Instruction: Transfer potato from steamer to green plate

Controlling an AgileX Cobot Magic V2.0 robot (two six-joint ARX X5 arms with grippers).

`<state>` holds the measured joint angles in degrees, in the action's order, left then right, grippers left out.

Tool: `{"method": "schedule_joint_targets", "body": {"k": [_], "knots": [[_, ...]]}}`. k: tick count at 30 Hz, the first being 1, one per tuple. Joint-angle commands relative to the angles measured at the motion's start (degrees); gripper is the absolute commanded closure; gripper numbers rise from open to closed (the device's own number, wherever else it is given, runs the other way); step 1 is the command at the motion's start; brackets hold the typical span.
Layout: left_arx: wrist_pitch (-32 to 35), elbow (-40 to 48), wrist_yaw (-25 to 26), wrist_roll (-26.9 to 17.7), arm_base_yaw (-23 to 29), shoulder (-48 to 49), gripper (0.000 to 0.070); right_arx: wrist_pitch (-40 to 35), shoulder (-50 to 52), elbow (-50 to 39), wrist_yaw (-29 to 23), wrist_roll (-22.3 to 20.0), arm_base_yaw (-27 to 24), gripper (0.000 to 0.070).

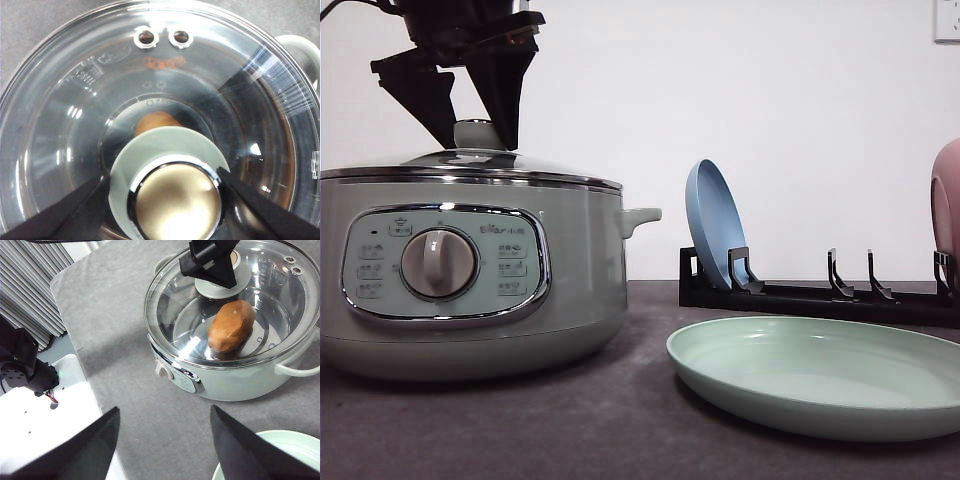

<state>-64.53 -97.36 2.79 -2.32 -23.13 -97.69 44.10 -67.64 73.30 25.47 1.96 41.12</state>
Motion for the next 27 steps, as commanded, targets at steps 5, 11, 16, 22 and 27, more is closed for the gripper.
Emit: {"method": "schedule_joint_targets", "body": {"k": [5, 11, 16, 22, 27], "knots": [[-1.21, -1.49, 0.6, 0.35, -0.2, -1.14, 0.0414, -0.33, -0.46, 0.96, -0.07, 0.13, 0.31, 0.0343], [-3.32, -1.49, 0.59, 0.41, -0.2, -1.14, 0.0564, -0.35, -0.46, 0.96, -0.07, 0.14, 0.31, 0.0343], [-5.02, -1.49, 0.6, 0.39, -0.2, -1.14, 0.0699, -0.35, -0.46, 0.96, -0.07, 0.15, 0.31, 0.0343], [-4.86, -1.49, 0.6, 0.39, -0.2, -0.65, 0.0698, -0.35, -0.46, 0.96, -0.09, 0.17, 0.31, 0.0343], [-2.41, -1.56, 0.59, 0.44, -0.13, 2.24, 0.0698, -0.35, -0.46, 0.96, -0.07, 0.17, 0.31, 0.0343]]}}
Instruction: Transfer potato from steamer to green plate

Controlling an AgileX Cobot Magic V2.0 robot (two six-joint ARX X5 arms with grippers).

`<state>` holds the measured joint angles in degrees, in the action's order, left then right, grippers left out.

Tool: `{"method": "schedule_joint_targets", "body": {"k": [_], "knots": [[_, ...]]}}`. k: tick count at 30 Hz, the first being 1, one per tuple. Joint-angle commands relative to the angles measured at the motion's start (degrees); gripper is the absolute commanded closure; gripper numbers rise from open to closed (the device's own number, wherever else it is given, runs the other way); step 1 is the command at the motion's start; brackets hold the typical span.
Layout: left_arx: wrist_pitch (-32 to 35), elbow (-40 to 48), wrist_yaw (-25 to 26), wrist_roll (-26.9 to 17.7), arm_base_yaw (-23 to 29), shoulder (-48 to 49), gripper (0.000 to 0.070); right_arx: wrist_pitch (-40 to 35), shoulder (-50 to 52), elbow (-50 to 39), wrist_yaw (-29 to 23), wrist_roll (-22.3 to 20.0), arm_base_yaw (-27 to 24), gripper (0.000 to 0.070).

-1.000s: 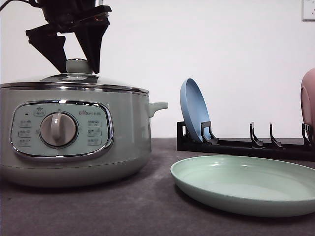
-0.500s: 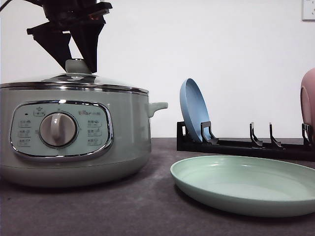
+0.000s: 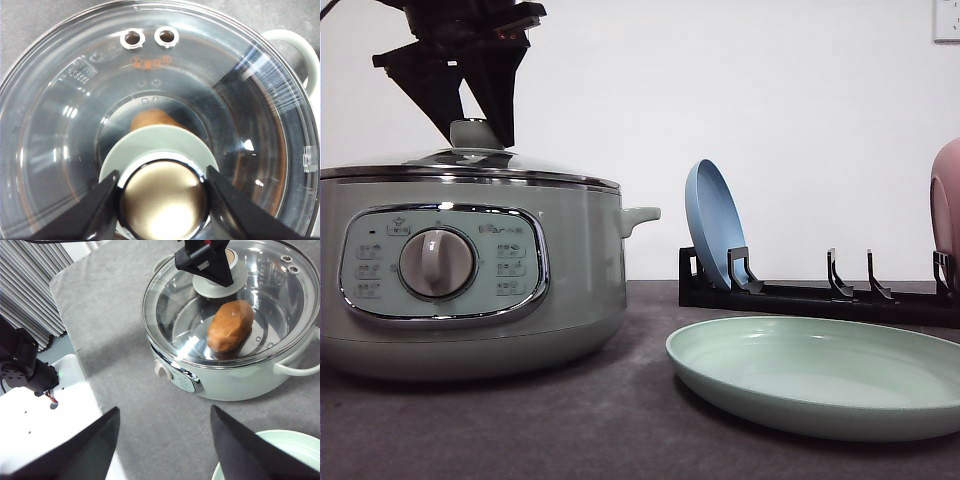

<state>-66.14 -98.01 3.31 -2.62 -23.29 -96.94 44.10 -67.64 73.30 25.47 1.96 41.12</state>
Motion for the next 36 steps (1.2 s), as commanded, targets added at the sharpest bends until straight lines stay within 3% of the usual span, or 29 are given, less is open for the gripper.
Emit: {"method": "schedule_joint_targets", "body": {"k": [1, 13, 21, 29, 36], "knots": [[-0.34, -0.98, 0.08, 0.76, 0.05, 2.24, 0.0698, -0.35, -0.46, 0.96, -0.06, 0.17, 0.31, 0.0343], [-0.6, -4.72, -3.28, 1.19, 3.25, 11.3, 0.0698, -0.31, -0.46, 0.96, -0.06, 0.22, 0.31, 0.0343], [-4.06, -4.77, -8.26, 0.78, 10.16, 16.43, 0.0698, -0.32, -0.46, 0.96, -0.06, 0.42, 0.31, 0.0343], [-5.99, -4.76, -8.37, 0.64, 18.22, 18.0, 0.0698, -0.31, -0.48, 0.96, -0.52, 1.21, 0.31, 0.0343], [-6.13, -4.75, -8.37, 0.64, 20.67, 18.0, 0.0698, -0.33, -0.48, 0.96, -1.68, 2.2, 0.31, 0.0342]]}}
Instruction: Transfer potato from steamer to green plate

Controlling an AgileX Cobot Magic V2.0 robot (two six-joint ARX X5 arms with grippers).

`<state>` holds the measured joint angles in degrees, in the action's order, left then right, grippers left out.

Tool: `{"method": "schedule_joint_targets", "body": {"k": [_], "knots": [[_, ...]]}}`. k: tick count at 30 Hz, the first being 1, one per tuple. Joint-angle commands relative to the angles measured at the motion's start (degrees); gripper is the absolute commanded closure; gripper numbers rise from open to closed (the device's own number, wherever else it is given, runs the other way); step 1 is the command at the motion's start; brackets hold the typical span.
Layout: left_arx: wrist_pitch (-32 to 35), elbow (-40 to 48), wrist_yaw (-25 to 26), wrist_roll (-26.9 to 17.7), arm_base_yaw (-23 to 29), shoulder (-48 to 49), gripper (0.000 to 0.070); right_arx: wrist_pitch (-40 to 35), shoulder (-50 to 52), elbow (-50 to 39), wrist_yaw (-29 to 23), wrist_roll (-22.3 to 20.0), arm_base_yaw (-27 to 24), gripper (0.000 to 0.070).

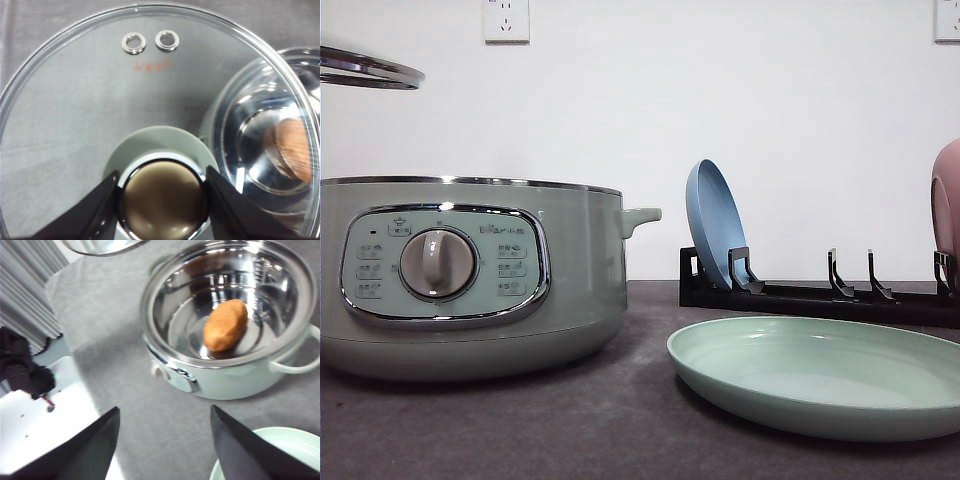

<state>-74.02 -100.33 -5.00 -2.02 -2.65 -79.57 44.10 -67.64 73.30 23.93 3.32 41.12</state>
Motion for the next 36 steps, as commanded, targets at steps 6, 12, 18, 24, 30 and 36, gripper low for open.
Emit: {"method": "schedule_joint_targets", "body": {"k": [6, 12, 18, 24, 30, 36], "knots": [[1.86, -2.43, -0.06, 0.04, 0.06, 0.64, 0.0698, -0.86, -1.69, 0.97, -0.1, 2.78, 0.31, 0.032], [1.88, -2.43, -0.06, 0.04, 0.21, 0.64, 0.0698, -1.7, -6.39, 2.97, -0.03, 3.55, 0.31, 0.0244], [1.86, -2.43, -0.06, 0.04, 0.81, 0.64, 0.0698, -0.83, -15.93, 13.14, -0.05, 3.46, 0.39, 0.0243], [1.84, -2.43, -0.06, 0.06, 1.51, 0.64, 0.0698, 1.25, -28.63, 26.58, -0.27, 3.07, 1.16, 0.0239], [1.84, -2.43, -0.06, 0.07, 1.63, 0.64, 0.0698, 1.67, -39.73, 36.15, -3.29, 3.04, 2.63, 0.0215], [1.88, -2.43, -0.06, 0.07, 1.61, 0.64, 0.0699, 1.35, -47.28, 40.87, -8.37, 2.85, 4.29, 0.0206]]}}
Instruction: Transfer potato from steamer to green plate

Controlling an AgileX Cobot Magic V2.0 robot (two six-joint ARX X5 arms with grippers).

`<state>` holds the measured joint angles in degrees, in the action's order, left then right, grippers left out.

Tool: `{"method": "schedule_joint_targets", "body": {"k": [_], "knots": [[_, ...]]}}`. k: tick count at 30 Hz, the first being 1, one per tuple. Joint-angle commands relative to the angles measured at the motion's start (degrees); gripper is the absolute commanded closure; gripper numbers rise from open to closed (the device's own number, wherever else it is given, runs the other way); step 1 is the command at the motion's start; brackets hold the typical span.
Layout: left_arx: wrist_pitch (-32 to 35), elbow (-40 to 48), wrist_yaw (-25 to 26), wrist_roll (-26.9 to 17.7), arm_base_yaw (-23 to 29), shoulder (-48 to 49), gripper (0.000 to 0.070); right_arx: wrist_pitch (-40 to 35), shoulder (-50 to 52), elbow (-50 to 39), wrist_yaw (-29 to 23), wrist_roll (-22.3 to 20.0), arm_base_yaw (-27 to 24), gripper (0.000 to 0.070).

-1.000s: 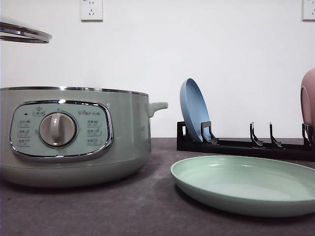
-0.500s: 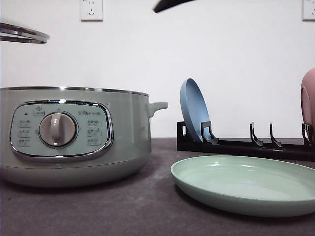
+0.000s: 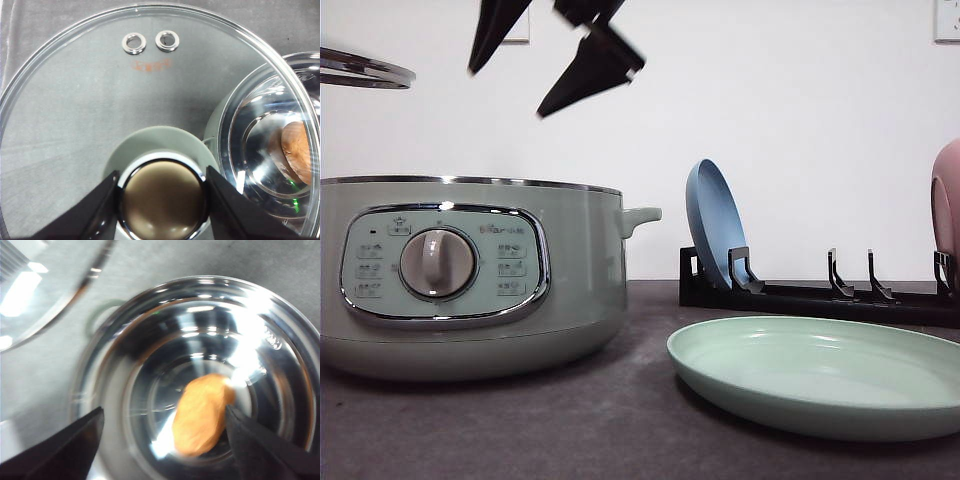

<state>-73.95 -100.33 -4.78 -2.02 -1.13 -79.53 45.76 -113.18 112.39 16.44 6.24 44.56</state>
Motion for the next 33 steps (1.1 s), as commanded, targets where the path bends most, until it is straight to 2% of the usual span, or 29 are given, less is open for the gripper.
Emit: {"method": "schedule_joint_targets", "body": {"k": [1, 6, 14, 33], "knots": [[1.81, -2.43, -0.27, 0.07, 0.11, 0.59, 0.0699, -0.43, -2.54, 2.01, -2.29, -0.13, 1.13, 0.0201], [1.84, -2.43, -0.28, 0.07, 0.11, 0.59, 0.0698, -1.78, -5.9, 2.09, -7.93, -0.26, 2.53, 0.0168], [1.7, -2.43, -0.26, 0.09, 0.09, 0.59, 0.0699, -3.51, -9.78, 2.06, -13.02, -0.31, 4.21, 0.0168], [1.66, -2.43, -0.22, 0.09, 0.09, 0.59, 0.0699, -2.3, -15.23, 2.06, -15.45, -0.35, 5.48, 0.0168]]}}
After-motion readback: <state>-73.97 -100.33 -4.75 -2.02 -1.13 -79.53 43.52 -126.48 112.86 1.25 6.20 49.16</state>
